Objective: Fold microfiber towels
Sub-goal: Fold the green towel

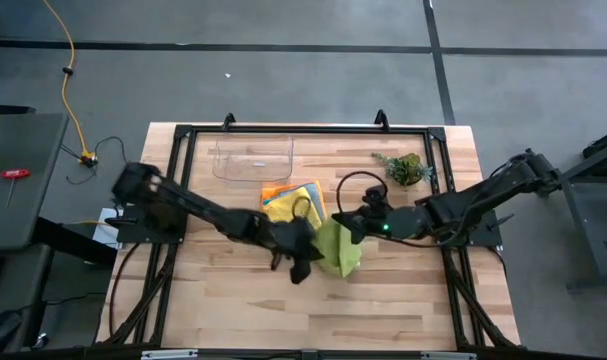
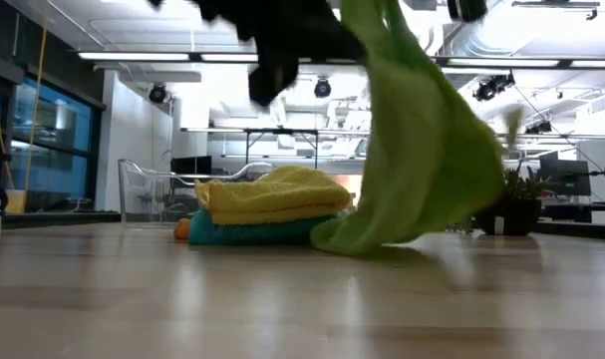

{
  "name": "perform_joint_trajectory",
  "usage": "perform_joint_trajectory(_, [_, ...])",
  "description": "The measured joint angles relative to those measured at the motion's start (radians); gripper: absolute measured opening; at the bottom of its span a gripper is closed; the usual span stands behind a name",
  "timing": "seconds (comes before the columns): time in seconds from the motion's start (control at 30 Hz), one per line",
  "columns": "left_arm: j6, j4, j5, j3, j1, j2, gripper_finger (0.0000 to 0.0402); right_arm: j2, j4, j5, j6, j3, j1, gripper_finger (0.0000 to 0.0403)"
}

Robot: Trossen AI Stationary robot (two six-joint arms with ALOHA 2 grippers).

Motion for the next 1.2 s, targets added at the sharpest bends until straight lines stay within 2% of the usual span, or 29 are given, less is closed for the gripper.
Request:
perform_joint_trajectory(0.33, [0.218,-0.345,0.065,0.002,0.071,-0.388,0.0001,0.002,-0.283,-0.135,-0.294,0.224,0.000,0.0000])
perform_joint_trajectory(0.6, [0.291,-0.597,0.192,0.002,0.066,-0.588,0.0000,0.002,-0.331,-0.284,-0.477,0.288,0.000,0.0000])
perform_joint_trajectory(0.8, [0.291,-0.686,0.260,0.002,0.061,-0.712,0.0000,0.003,-0.315,-0.360,-0.486,0.288,-0.013,0.0000])
perform_joint_trajectory(0.93, [0.290,-0.706,0.271,0.002,0.064,-0.779,0.0000,0.014,-0.292,-0.372,-0.482,0.288,-0.032,0.0000])
perform_joint_trajectory(1.2, [0.285,-0.812,0.347,0.001,0.062,-0.825,0.0000,0.021,-0.294,-0.392,-0.482,0.288,-0.048,0.0001])
